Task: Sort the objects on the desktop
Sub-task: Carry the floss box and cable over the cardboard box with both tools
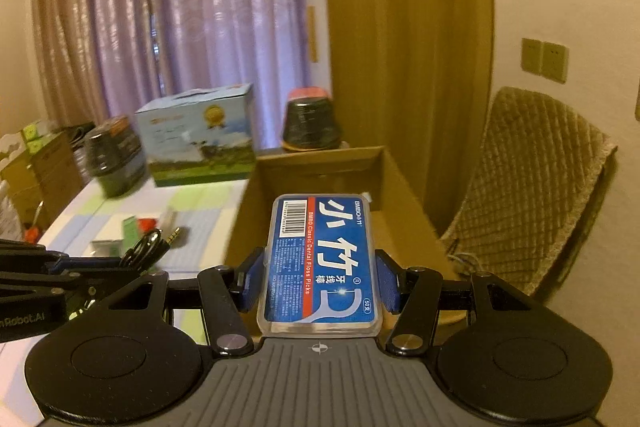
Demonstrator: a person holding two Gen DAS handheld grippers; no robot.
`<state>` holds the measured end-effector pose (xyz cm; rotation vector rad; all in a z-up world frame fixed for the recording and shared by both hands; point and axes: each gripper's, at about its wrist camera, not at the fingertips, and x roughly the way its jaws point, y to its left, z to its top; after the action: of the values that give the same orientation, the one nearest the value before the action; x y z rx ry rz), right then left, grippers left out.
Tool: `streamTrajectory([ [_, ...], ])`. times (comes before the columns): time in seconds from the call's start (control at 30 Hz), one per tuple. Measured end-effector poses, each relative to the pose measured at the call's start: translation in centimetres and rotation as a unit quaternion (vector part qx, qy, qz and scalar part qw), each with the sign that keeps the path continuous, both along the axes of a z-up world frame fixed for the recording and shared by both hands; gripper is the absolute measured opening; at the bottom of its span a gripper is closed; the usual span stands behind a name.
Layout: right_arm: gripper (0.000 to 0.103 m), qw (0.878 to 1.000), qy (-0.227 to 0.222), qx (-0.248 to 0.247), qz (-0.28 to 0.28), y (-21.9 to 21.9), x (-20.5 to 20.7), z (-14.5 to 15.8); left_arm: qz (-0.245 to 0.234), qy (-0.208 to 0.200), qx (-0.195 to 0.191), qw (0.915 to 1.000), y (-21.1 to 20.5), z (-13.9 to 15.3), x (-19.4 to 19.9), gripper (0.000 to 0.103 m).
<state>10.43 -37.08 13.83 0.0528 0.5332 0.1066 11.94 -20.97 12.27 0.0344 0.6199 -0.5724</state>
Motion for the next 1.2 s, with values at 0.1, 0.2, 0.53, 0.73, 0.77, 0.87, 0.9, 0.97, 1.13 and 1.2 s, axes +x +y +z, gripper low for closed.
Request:
streamTrajectory([
  [0.1,0.054,1.0,0.006,0.006,-0.004,-1.7,1.5,-0.3,-0.008,0.004,-0.001,1.0,-2.3,-0.1,1.7,0.011],
  [0.2,0.054,1.0,0.009,0.008,-0.006,-3.2,2.6,-0.6,-0.015,0.007,0.003,0.9999,-4.4,-0.6,3.2,0.011],
  [0.53,0.054,0.999,0.026,0.027,-0.012,-5.4,5.7,-2.3,-0.016,0.023,0.012,0.9995,-7.7,-3.3,6.9,0.011],
  [0.73,0.054,0.999,0.033,0.033,-0.014,-5.6,6.8,-2.9,-0.025,0.039,-0.001,0.9989,-7.4,-4.7,8.3,0.013],
  [0.77,0.054,0.999,0.034,0.033,-0.015,-5.7,6.8,-3.0,-0.025,0.037,0.0,0.999,-7.2,-4.6,8.3,0.013],
  [0.87,0.054,0.999,0.039,0.033,-0.013,-5.5,7.0,-3.4,-0.022,0.032,-0.004,0.9992,-6.3,-4.5,8.1,0.015],
  [0.9,0.054,0.999,0.04,0.032,-0.012,-5.5,7.0,-3.4,-0.022,0.03,-0.006,0.9993,-5.9,-4.4,8.0,0.016],
  [0.97,0.054,0.999,0.042,0.032,-0.011,-5.3,7.1,-3.6,-0.018,0.025,-0.008,0.9995,-5.1,-4.2,7.8,0.019],
  [1.13,0.054,0.998,0.046,0.034,-0.006,-4.5,7.3,-3.6,-0.004,0.023,-0.01,0.9997,-3.0,-3.9,7.5,0.023],
  [1.2,0.054,0.998,0.047,0.034,-0.004,-4.2,7.5,-3.6,-0.001,0.021,-0.009,0.9997,-2.5,-3.8,7.3,0.024],
])
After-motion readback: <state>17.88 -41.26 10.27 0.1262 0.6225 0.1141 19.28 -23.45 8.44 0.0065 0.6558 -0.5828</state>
